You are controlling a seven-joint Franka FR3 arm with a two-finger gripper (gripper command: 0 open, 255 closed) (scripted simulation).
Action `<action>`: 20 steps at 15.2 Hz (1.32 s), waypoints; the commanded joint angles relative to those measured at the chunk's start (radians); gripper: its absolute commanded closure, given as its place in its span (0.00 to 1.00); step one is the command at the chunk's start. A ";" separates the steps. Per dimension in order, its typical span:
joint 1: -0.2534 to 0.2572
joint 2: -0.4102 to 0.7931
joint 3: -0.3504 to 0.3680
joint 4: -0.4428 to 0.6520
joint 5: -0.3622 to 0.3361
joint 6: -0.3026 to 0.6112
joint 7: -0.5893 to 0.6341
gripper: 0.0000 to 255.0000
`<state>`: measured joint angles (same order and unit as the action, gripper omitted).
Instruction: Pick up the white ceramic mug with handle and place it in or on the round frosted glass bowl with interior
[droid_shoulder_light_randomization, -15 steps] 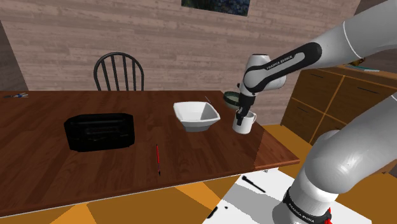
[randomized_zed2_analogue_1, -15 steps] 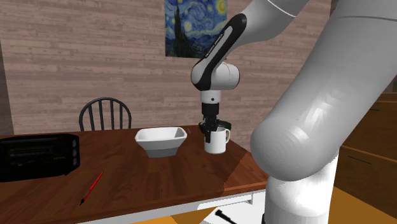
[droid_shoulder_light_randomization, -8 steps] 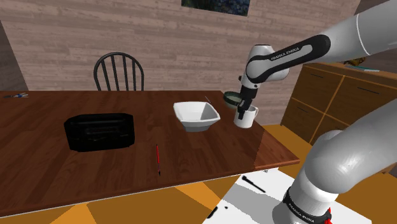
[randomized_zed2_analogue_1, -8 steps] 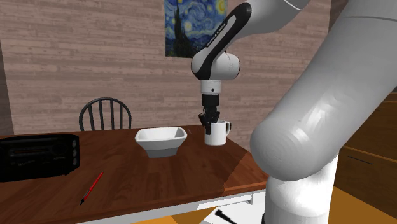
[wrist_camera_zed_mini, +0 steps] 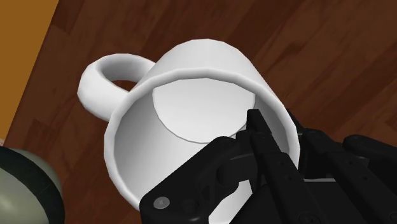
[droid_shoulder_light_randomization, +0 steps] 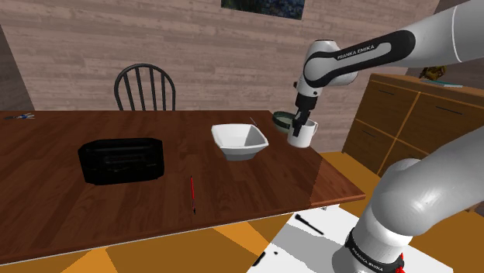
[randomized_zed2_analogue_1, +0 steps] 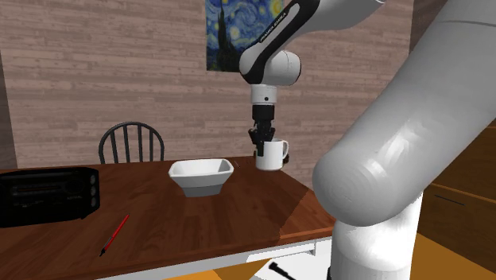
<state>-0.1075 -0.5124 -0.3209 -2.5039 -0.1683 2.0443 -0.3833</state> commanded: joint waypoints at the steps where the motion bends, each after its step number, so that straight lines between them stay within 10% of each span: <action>1: 0.001 -0.006 0.004 0.022 0.002 -0.028 0.000 1.00; 11: 0.005 -0.029 0.022 0.131 0.013 -0.161 0.000 1.00; 20: 0.012 0.305 -0.125 0.447 0.085 -0.142 -0.192 1.00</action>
<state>-0.0937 -0.2483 -0.4262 -2.0986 -0.0960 1.9043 -0.5443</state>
